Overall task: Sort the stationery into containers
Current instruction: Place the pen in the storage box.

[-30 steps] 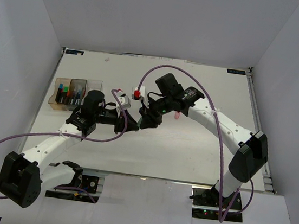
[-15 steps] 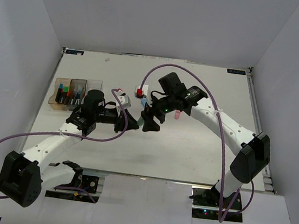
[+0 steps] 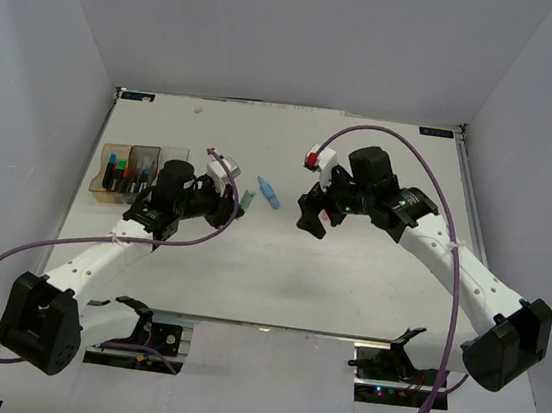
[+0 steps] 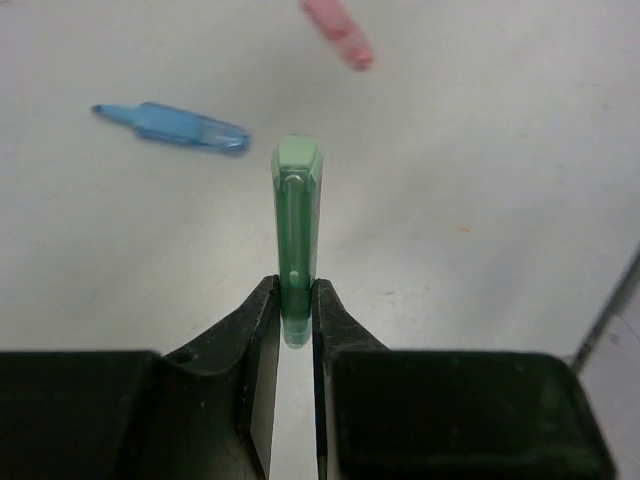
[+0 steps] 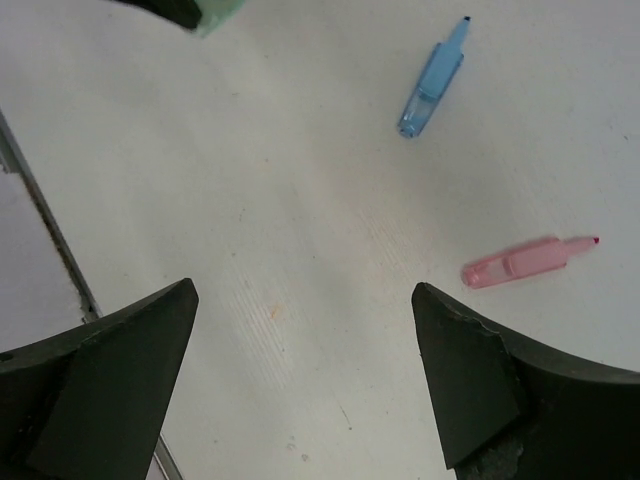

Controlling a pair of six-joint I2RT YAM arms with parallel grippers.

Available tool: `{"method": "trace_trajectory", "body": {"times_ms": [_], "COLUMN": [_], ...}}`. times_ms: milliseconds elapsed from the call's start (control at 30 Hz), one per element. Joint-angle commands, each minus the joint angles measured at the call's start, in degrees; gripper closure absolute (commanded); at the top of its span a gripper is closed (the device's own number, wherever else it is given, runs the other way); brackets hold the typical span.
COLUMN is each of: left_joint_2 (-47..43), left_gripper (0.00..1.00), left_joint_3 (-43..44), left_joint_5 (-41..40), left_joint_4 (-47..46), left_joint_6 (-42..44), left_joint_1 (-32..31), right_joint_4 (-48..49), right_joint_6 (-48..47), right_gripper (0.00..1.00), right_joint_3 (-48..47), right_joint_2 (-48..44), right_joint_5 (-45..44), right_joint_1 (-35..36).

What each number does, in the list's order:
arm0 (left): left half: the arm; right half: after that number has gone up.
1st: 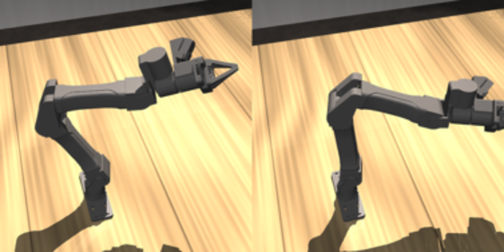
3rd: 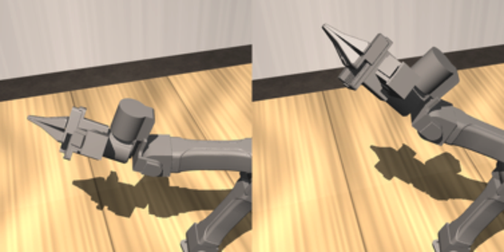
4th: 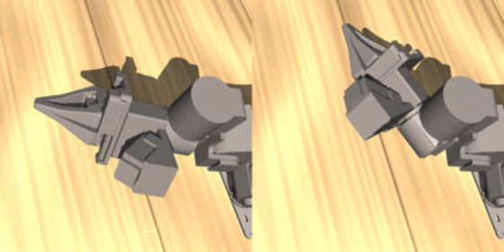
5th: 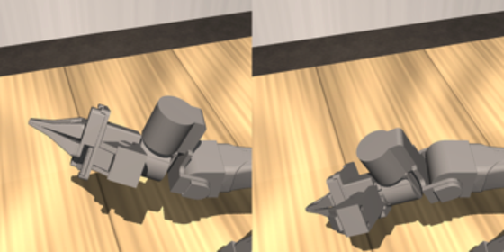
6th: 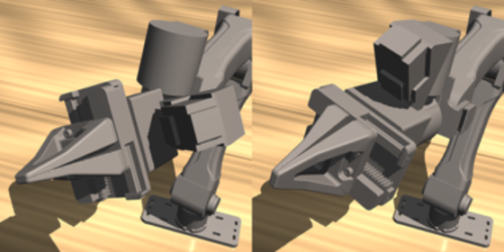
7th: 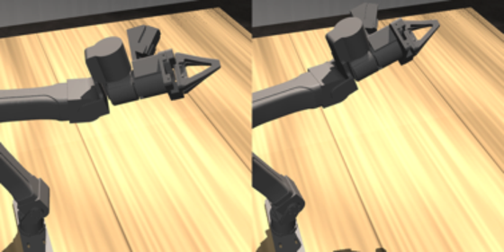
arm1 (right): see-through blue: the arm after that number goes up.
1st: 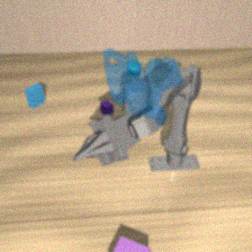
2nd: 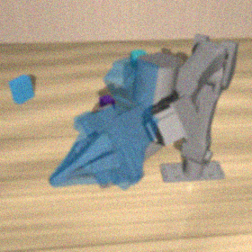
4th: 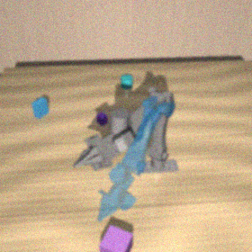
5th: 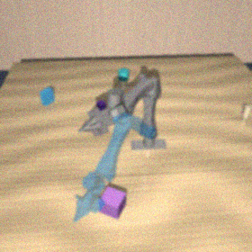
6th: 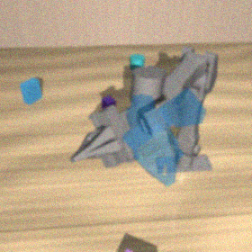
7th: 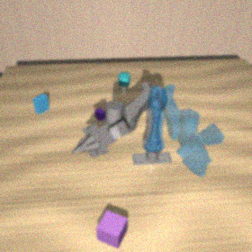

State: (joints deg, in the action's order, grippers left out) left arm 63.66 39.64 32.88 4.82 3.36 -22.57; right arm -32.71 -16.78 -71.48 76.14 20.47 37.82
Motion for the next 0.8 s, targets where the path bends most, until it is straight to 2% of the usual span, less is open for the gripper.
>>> {"method": "trace_trajectory", "body": {"times_ms": [0, 33, 200, 333, 500, 667, 767], "left_joint_2": [0.06, 0.24, 4.09, 9.54, 16.22, 23.16, 25.37], "left_gripper": [1.0, 1.0, 1.0, 1.0, 0.98, 0.92, 0.86], "left_joint_3": [4.48, 5.96, 10.1, 13.27, 18.19, 21.62, 21.62], "left_joint_5": [-19.65, -21.35, -29.36, -34.18, -34.11, -34.11, -33.15], "left_joint_4": [4.48, 5.37, 10.63, 11.88, 11.71, 11.7, 11.53], "left_joint_6": [-2.92, -2.92, -2.65, -2.83, -4.06, -3.79, -4.23], "left_joint_1": [2.61, 4.27, 10.95, 18.68, 22.48, 22.48, 24.94], "right_joint_4": [10.11, 11.34, 21.17, 21.81, 22.34, 22.78, 23.04], "right_joint_6": [8.14, 9.64, 15.01, 15.81, 16.34, 18.09, 18.71], "right_gripper": [0.06, 0.06, 0.06, 0.06, 0.06, 0.06, 0.06], "right_joint_3": [5.11, 7.82, 16.63, 19.45, 21.56, 22.09, 22.0], "right_joint_2": [-4.05, -4.76, -9.07, -9.78, -10.57, -9.87, -9.26], "right_joint_5": [-8.06, -10.43, -9.31, -11.58, -14.14, -15.28, -16.33], "right_joint_1": [-0.56, -0.56, -0.65, -0.65, -0.91, -1.35, -1.61]}}
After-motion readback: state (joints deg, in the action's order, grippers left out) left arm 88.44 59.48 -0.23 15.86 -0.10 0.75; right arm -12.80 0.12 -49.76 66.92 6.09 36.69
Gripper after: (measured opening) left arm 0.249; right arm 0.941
